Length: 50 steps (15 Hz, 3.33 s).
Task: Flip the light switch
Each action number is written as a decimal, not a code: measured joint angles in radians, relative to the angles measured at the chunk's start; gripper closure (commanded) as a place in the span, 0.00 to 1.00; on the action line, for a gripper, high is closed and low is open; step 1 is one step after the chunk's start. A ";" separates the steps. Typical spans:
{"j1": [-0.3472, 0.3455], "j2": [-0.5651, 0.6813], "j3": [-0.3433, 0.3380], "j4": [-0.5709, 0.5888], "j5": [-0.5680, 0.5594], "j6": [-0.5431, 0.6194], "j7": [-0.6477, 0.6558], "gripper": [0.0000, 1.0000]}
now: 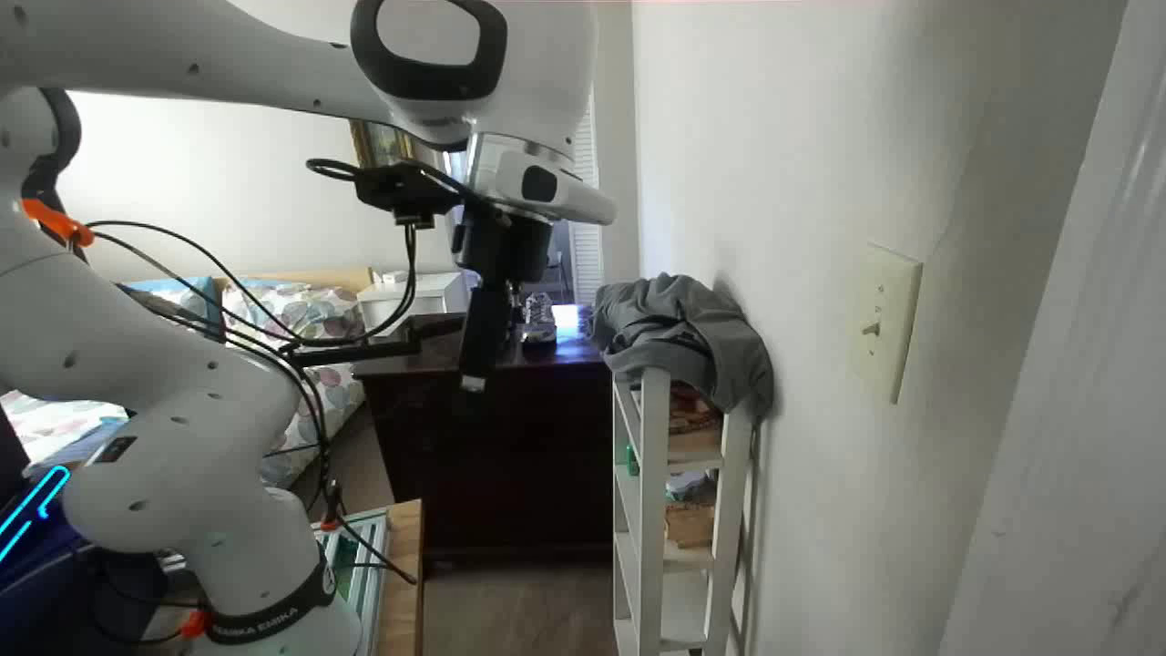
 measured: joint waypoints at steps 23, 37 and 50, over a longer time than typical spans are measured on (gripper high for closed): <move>-0.001 0.172 -0.006 0.058 -0.006 0.584 0.426 0.00; 0.004 0.183 -0.075 -0.085 0.324 1.234 0.393 0.00; 0.110 0.172 -0.162 -0.168 0.556 1.491 0.243 0.00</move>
